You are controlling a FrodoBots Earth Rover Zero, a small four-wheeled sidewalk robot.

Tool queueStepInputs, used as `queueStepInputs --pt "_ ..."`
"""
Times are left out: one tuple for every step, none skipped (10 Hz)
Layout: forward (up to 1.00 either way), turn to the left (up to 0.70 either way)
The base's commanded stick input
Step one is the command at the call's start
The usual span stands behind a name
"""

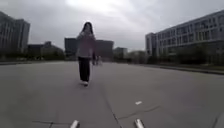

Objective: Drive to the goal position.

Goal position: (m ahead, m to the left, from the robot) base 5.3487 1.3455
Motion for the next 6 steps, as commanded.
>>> queueStepInputs --pt "1.00 0.06" --pt "1.00 0.05" --pt "1.00 -0.28" --pt "1.00 -0.07" --pt "1.00 0.06" --pt "1.00 0.06"
